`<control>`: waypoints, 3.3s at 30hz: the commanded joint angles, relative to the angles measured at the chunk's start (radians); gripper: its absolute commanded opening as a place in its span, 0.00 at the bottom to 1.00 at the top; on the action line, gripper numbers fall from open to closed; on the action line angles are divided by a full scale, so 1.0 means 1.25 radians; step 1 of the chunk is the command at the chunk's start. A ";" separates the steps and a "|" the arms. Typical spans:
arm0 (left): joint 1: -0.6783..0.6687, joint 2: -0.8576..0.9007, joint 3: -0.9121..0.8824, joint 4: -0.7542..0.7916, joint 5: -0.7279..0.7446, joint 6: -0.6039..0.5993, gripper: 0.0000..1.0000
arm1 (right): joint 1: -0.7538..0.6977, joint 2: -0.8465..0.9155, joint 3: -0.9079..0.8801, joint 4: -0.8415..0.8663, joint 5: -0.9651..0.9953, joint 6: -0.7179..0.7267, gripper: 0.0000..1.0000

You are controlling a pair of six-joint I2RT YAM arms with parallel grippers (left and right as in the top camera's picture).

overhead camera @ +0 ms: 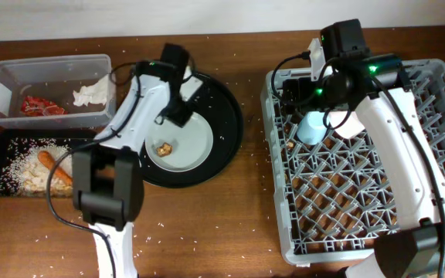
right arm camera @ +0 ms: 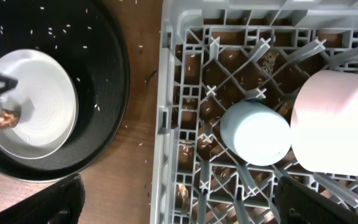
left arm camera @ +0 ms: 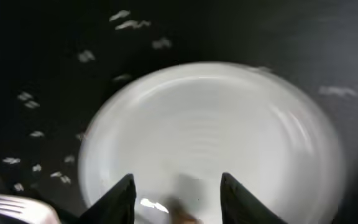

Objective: Sort waste into correct bins and load items into the dishwasher rack

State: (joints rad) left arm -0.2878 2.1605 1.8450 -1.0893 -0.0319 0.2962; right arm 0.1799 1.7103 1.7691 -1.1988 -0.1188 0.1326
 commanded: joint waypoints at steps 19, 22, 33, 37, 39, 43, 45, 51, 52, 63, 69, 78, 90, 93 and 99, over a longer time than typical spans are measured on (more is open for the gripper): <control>-0.153 0.054 -0.168 0.117 -0.011 -0.186 0.10 | 0.002 0.000 0.003 0.005 -0.001 0.006 0.97; -0.154 0.054 -0.165 0.114 -0.012 -0.186 0.01 | 0.002 0.000 0.003 0.005 -0.001 0.005 0.97; -0.129 0.053 0.203 -0.240 -0.021 -0.211 0.00 | 0.002 0.000 0.003 0.007 -0.001 0.002 0.97; -0.092 0.047 0.309 -0.347 -0.084 -0.265 0.00 | 0.002 0.000 0.003 0.015 -0.001 -0.018 0.97; -0.071 0.032 0.326 -0.375 -0.085 -0.269 0.01 | 0.002 0.000 0.003 0.023 -0.001 -0.019 0.97; 0.004 -0.040 0.327 -0.444 -0.092 -0.309 0.00 | 0.002 0.000 0.003 0.037 -0.001 -0.019 0.98; 0.056 -0.088 0.327 -0.469 -0.092 -0.309 0.01 | 0.002 0.000 0.003 0.043 -0.001 -0.019 0.98; 0.229 -0.140 0.325 -0.479 0.039 -0.236 0.01 | 0.002 0.000 0.003 0.040 -0.001 -0.019 0.98; 0.264 -0.140 0.316 -0.479 0.085 -0.212 0.01 | 0.002 0.000 0.003 0.040 -0.001 -0.019 0.98; 0.556 -0.140 0.208 -0.479 0.627 0.159 0.01 | 0.002 0.000 0.003 0.029 -0.001 -0.019 0.98; 0.727 -0.140 0.070 -0.479 0.884 0.294 0.01 | 0.002 0.000 0.003 0.029 -0.001 -0.019 0.98; 0.745 -0.147 0.051 -0.479 1.003 0.306 0.00 | 0.002 0.000 0.003 0.016 -0.001 -0.019 0.98; 0.145 -0.208 0.051 -0.268 0.585 0.261 0.00 | 0.002 0.000 0.003 0.019 -0.029 -0.015 0.98; -0.016 -0.204 0.013 -0.150 0.242 0.064 0.00 | 0.002 0.000 0.003 0.023 -0.029 -0.015 0.98; -0.099 -0.204 -0.253 0.131 0.052 -0.121 0.00 | 0.002 0.000 0.003 0.029 -0.029 -0.015 0.98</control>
State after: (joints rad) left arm -0.4126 1.9209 1.6611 -1.0359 0.1402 0.2638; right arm 0.1799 1.7103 1.7691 -1.1625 -0.1455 0.1196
